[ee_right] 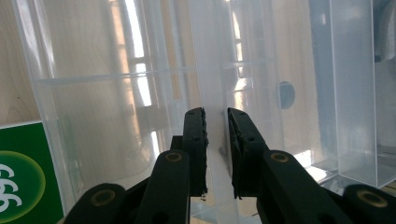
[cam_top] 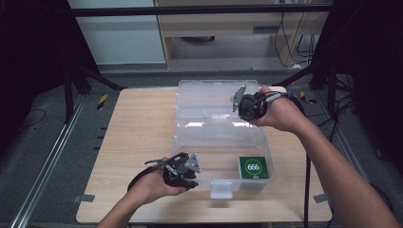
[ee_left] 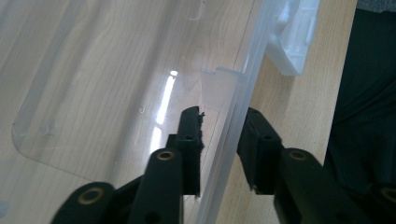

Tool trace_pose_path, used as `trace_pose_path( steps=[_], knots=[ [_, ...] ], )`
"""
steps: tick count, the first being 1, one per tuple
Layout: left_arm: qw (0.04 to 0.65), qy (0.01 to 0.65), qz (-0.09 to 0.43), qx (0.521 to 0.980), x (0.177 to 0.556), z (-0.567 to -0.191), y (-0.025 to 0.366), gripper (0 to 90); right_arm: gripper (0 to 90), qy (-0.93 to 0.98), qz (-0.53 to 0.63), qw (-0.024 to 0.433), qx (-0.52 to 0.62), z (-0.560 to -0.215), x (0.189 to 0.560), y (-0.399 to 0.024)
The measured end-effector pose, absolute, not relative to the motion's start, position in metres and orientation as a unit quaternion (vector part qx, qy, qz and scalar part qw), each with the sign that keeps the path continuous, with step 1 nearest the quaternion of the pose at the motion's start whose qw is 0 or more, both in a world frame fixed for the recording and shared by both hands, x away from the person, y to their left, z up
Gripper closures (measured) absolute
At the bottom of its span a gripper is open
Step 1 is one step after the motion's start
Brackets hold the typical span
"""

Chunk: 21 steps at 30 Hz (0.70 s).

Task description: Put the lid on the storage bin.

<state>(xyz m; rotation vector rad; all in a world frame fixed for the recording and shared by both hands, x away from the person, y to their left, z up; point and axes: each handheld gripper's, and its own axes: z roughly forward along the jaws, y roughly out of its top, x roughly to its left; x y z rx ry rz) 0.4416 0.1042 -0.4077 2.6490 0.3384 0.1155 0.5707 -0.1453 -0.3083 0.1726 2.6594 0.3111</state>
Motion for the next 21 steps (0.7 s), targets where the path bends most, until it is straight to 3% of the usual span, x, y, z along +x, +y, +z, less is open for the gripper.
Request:
trace_pose_path(
  steps=[21],
  knots=[
    [0.231, 0.134, 0.077, 0.961, 0.4341, -0.4096, 0.0991, 77.9, 84.4, 0.967, 0.121, 0.22, 0.049, -0.3032, 0.5643, -0.1423]
  ],
)
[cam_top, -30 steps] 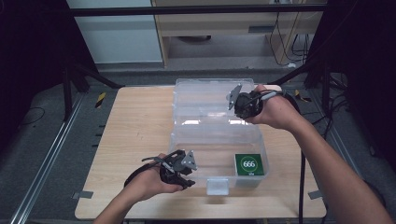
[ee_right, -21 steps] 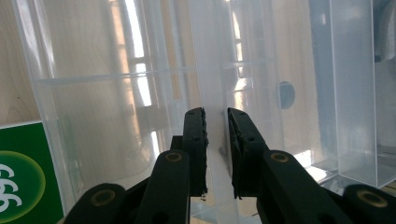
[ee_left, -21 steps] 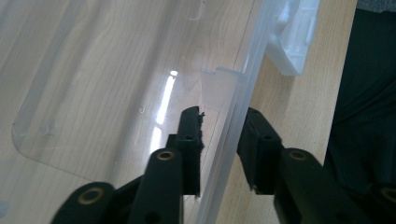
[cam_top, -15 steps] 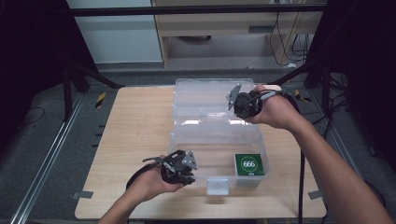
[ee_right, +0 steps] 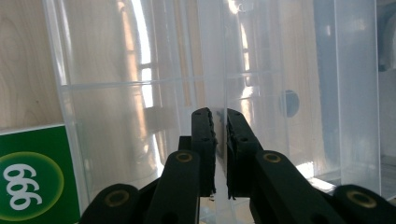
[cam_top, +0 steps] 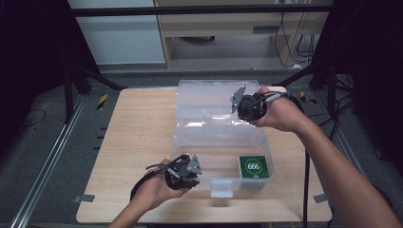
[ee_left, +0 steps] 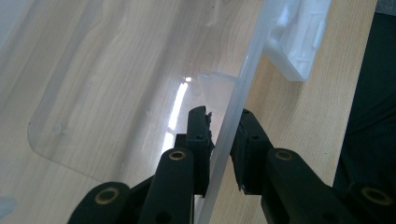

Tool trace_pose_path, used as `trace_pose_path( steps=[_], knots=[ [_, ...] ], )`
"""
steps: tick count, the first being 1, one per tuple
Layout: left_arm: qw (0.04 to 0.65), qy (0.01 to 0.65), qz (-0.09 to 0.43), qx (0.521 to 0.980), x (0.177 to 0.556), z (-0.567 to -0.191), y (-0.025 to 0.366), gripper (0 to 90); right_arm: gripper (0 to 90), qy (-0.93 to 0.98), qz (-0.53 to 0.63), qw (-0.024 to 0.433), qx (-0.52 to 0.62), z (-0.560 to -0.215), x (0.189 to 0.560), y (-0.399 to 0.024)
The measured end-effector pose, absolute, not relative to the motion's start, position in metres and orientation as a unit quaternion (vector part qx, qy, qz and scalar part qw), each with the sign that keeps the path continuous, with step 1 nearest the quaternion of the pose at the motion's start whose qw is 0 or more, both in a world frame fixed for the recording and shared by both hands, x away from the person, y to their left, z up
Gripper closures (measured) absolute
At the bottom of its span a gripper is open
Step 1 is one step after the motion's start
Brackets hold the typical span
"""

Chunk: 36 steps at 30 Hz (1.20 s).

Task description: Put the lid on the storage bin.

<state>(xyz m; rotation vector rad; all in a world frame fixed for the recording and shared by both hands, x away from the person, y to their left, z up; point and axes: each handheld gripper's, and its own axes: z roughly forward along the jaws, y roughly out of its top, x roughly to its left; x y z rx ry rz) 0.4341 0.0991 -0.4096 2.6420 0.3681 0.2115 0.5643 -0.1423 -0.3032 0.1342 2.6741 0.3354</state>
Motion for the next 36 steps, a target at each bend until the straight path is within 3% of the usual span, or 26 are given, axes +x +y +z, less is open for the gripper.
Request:
trace_pose_path(
  steps=[20, 36],
  knots=[
    [0.235, 0.148, 0.073, 0.958, 0.434, -0.411, 0.099, 77.4, 86.5, 0.964, 0.147, 0.219, 0.038, -0.296, 0.541, -0.145],
    [0.239, 0.149, 0.073, 0.957, 0.441, -0.411, 0.097, 77.7, 86.3, 0.962, 0.154, 0.222, 0.047, -0.296, 0.548, -0.145]
  ],
)
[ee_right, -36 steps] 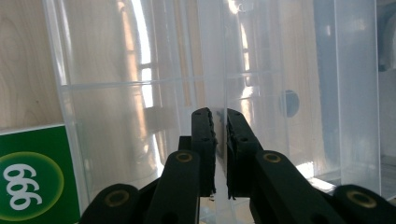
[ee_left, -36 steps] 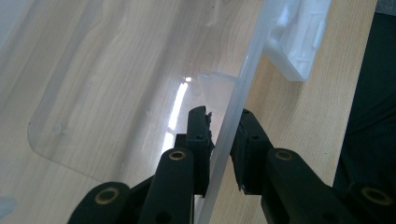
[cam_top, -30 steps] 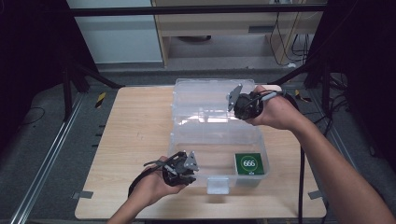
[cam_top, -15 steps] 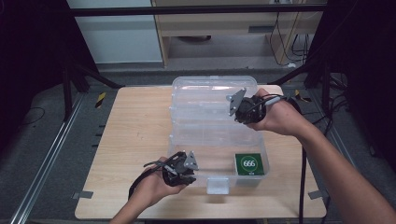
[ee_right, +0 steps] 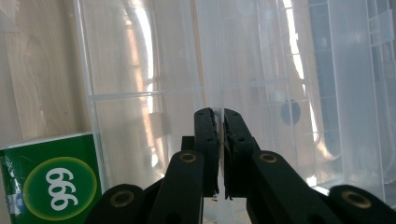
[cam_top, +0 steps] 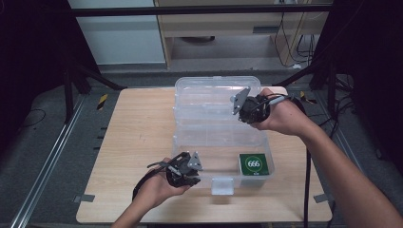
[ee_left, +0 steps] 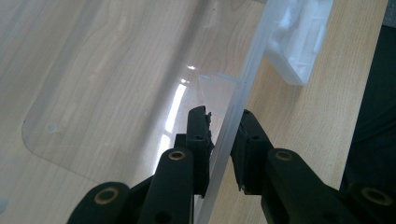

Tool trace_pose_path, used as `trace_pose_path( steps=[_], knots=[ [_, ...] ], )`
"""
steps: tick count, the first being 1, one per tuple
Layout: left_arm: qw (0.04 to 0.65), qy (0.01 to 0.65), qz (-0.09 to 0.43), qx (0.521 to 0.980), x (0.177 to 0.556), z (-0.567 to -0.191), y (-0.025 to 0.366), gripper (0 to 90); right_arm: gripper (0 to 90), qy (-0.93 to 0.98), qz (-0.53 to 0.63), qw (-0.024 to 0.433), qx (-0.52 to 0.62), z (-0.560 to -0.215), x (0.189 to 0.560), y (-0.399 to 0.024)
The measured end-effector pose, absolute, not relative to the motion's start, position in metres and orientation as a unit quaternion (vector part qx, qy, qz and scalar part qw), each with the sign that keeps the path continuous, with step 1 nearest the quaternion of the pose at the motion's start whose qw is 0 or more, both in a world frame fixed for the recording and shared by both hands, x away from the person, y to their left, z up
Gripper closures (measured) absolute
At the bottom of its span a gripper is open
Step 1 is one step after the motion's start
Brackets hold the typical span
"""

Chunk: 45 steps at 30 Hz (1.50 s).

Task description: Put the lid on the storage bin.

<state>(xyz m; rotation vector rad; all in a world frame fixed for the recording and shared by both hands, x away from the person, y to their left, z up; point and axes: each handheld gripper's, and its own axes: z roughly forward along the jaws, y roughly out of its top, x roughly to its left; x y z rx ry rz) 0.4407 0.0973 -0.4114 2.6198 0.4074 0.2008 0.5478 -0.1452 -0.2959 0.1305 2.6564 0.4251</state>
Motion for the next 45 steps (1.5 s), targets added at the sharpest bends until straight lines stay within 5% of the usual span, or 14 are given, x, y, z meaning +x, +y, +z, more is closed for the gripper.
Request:
trace_pose_path(
  steps=[45],
  knots=[
    [0.245, 0.179, 0.074, 0.95, 0.437, -0.414, 0.096, 75.5, 85.7, 0.949, 0.184, 0.254, 0.02, -0.303, 0.489, -0.154]
  ],
)
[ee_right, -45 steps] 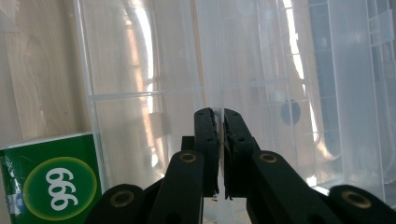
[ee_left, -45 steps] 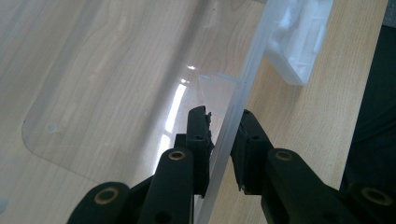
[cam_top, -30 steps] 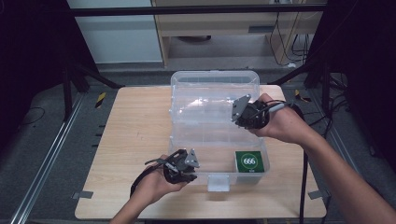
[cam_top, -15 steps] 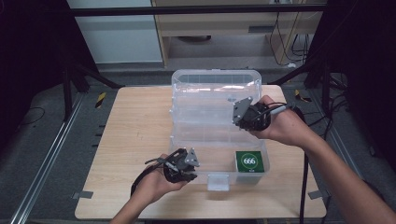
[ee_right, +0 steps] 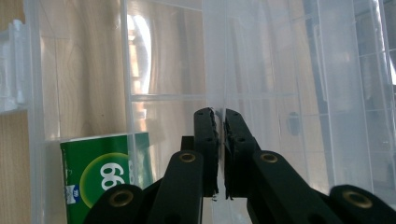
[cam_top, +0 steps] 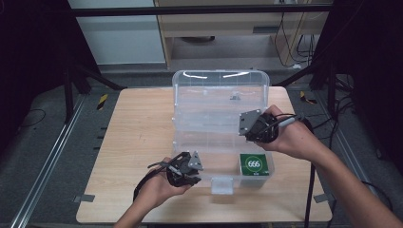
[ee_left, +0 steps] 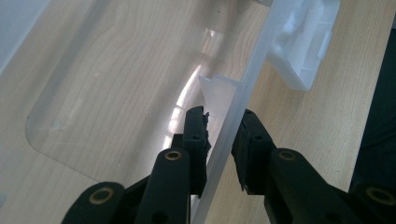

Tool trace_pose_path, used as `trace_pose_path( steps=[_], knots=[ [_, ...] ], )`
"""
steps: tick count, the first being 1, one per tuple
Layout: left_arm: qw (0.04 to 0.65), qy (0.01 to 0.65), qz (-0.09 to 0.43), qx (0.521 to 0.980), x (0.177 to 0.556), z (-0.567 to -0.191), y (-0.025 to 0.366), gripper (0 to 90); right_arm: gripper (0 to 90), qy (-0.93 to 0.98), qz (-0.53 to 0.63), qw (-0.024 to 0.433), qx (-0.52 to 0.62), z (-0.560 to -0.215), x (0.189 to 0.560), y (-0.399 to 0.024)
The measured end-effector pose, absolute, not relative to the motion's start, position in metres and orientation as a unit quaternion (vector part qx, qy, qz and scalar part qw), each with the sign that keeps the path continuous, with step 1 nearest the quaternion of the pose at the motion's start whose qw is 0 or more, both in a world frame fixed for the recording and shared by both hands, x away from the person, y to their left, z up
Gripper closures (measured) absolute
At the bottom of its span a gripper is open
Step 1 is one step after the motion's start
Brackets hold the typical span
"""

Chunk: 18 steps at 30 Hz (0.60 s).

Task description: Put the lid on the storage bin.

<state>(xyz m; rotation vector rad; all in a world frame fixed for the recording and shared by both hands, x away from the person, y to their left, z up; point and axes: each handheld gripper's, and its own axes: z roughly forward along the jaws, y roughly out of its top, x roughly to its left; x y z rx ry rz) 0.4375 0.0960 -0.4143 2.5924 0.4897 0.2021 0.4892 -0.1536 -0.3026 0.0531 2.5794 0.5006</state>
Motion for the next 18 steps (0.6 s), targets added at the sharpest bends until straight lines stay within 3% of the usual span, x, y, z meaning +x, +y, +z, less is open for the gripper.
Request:
trace_pose_path(
  steps=[18],
  knots=[
    [0.244, 0.165, 0.085, 0.952, 0.438, -0.415, 0.095, 74.9, 84.3, 0.944, 0.196, 0.267, 0.013, -0.313, 0.468, -0.157]
  ],
)
